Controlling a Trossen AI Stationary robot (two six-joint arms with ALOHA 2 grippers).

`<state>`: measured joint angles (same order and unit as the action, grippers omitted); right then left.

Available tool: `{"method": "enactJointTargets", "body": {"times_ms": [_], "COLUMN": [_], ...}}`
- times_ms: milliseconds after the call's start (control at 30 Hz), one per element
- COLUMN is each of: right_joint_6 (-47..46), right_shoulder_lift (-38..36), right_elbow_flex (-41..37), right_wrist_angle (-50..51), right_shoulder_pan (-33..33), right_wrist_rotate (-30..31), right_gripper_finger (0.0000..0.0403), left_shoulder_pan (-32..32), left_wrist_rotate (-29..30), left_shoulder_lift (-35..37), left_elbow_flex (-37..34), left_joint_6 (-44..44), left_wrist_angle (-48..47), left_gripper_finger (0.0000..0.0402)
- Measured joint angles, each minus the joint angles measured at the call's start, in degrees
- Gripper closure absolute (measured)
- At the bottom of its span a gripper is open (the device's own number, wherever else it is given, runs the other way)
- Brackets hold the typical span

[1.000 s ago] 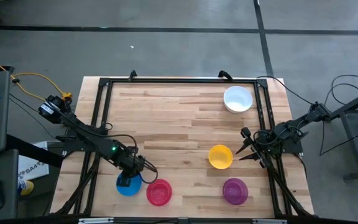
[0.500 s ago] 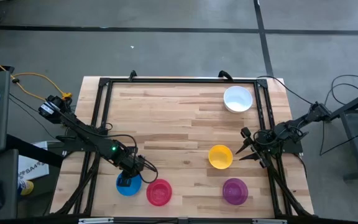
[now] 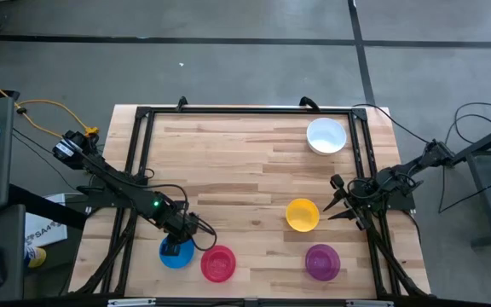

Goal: Nest bowls inside each other
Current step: Stack the blue bowl on top of the white bowl

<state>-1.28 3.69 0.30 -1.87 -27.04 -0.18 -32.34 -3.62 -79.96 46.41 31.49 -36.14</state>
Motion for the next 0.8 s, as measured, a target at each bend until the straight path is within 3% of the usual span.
{"method": "enactJointTargets", "body": {"times_ms": [167, 500, 800], "right_joint_6": [0.0, 0.0, 0.0], "right_shoulder_lift": [0.0, 0.0, 0.0], "right_elbow_flex": [0.0, 0.0, 0.0], "right_wrist_angle": [0.0, 0.0, 0.0], "right_shoulder_pan": [0.0, 0.0, 0.0], "right_wrist_rotate": [0.0, 0.0, 0.0], "right_gripper_finger": [0.0282, 0.0282, 0.0282], "left_shoulder_pan": [0.0, 0.0, 0.0], "left_wrist_rotate": [0.0, -0.7, -0.8], "left_shoulder_lift": [0.0, -0.7, -0.7], "left_elbow_flex": [0.0, 0.0, 0.0], "left_joint_6": [0.3, 0.3, 0.5], "left_wrist_angle": [0.0, 0.0, 0.0], "left_gripper_finger": [0.0278, 0.0341, 0.0352]}}
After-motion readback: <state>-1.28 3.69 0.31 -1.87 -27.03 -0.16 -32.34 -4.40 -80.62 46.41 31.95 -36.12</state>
